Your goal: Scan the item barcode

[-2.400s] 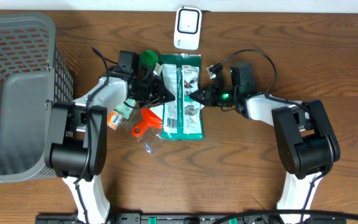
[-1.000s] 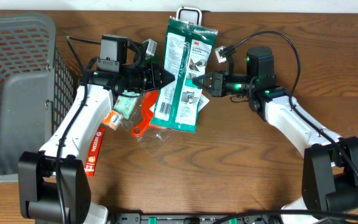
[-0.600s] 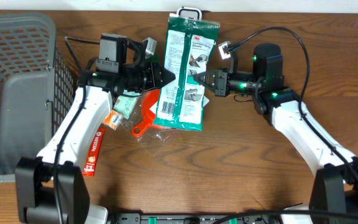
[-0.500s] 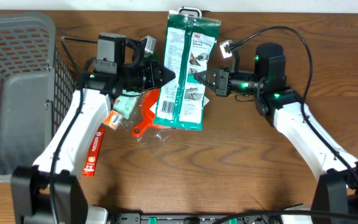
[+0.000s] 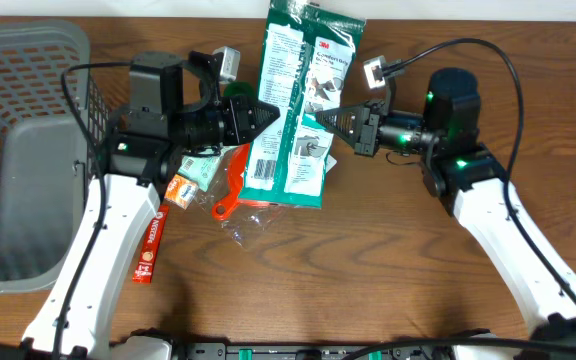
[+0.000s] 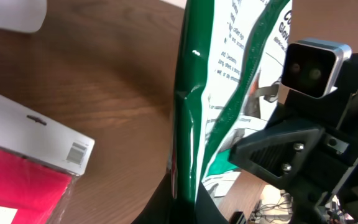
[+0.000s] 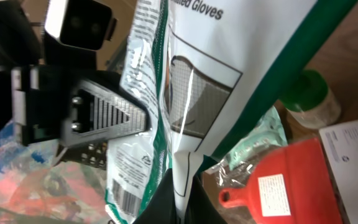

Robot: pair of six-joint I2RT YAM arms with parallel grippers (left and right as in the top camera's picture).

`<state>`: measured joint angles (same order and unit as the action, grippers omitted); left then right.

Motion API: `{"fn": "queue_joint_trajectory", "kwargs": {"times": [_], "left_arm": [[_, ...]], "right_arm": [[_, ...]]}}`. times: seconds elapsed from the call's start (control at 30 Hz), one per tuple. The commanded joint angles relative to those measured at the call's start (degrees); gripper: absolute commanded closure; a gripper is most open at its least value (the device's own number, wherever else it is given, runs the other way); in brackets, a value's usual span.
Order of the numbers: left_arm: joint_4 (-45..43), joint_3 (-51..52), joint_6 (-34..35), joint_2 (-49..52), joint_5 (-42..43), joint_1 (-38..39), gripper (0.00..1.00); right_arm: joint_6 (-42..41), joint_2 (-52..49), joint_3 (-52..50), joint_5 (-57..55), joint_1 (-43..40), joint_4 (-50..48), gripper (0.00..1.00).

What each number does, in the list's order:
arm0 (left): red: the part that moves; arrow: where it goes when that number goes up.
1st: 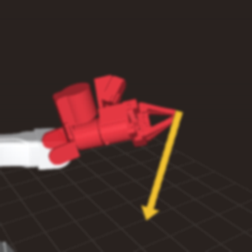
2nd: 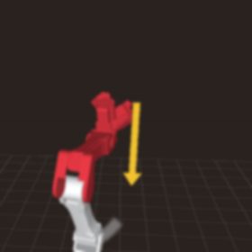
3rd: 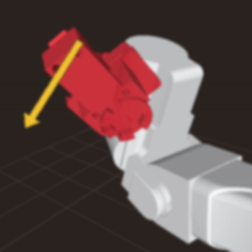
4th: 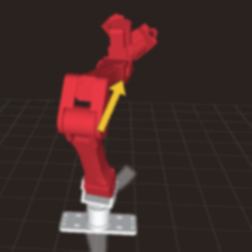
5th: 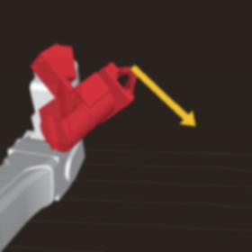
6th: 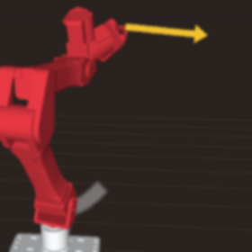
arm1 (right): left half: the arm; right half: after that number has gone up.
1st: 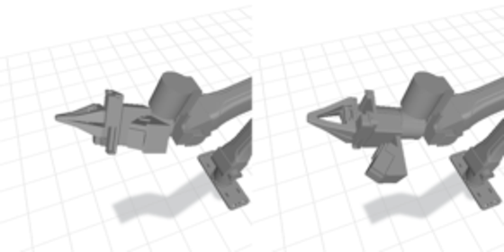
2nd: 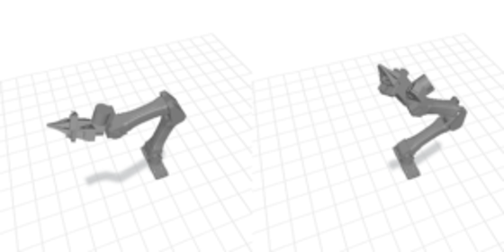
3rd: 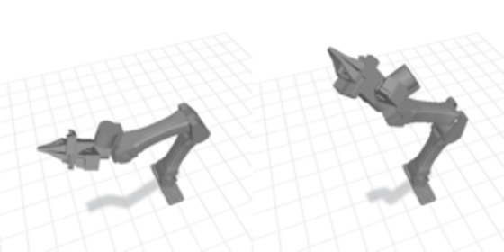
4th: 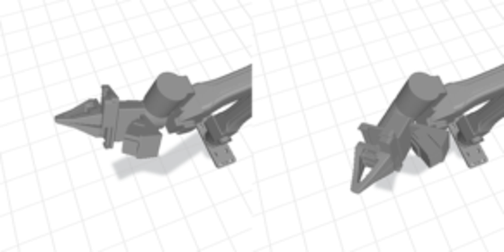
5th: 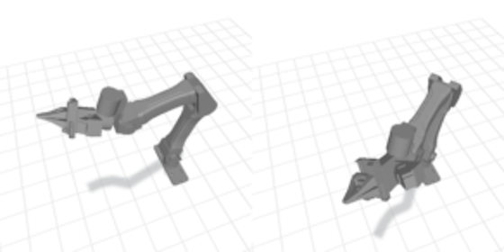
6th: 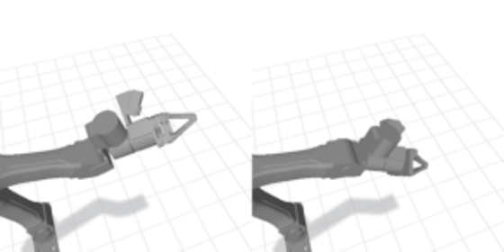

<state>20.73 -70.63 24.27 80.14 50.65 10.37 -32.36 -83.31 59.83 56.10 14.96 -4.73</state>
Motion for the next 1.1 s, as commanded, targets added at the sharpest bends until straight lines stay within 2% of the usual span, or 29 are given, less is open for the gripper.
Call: {"fn": "queue_joint_trajectory", "kwargs": {"times": [0.0,0.27,0.6,0.77,1.07], "left_arm": [[-0.28,0.09,1.40,-2.47,-0.31,0.15,0.93],[-0.33,0.09,1.55,-6.29,-0.61,1.62,0.93],[-0.31,0.09,1.64,-6.51,-3.37,1.55,0.93],[-0.42,0.09,6.56,-6.45,-7.13,1.40,0.93],[-0.48,0.09,14.80,-6.40,-7.85,-1.92,0.93]], "right_arm": [[-1.18,3.39,0.07,1.64,0.13,0.02,0.99],[-1.92,8.17,0.07,1.62,0.13,0.07,0.99],[-1.90,8.70,0.07,1.29,0.02,0.44,0.99],[-3.26,8.70,0.07,0.74,-0.94,0.39,0.99],[-13.22,8.68,0.07,1.42,-6.75,0.70,0.99]]}}
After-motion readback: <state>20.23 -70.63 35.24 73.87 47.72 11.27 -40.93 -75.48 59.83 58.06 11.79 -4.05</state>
